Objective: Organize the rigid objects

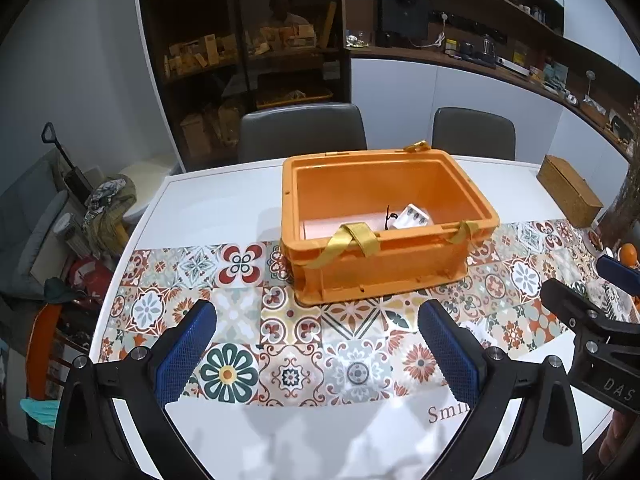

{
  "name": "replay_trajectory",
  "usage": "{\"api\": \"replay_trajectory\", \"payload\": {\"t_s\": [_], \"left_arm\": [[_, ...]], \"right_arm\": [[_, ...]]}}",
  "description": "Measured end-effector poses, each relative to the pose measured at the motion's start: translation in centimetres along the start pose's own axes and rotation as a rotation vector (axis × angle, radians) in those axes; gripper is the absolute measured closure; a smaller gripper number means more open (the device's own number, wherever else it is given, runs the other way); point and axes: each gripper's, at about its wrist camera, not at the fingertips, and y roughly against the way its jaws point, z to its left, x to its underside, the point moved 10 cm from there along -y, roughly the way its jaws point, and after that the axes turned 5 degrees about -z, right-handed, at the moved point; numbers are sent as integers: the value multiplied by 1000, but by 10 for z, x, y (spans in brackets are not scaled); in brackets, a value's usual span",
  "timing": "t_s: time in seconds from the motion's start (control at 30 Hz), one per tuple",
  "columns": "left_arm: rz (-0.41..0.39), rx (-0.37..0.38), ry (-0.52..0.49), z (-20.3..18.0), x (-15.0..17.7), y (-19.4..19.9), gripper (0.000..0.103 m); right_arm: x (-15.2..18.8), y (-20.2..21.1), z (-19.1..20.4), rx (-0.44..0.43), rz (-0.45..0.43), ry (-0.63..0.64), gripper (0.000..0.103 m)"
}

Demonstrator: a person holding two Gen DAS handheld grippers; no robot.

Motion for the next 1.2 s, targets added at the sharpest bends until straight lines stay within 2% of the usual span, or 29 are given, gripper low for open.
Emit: {"api": "replay_trajectory", "payload": {"t_s": [0.4,1.2], "left_arm": [[30,32,-8,-9,17,6,0],[45,41,-13,-12,21,7,0]], "right_arm": [[31,3,-6,-11,56,-35,13],[31,4,-7,-24,60,-26,13]]}}
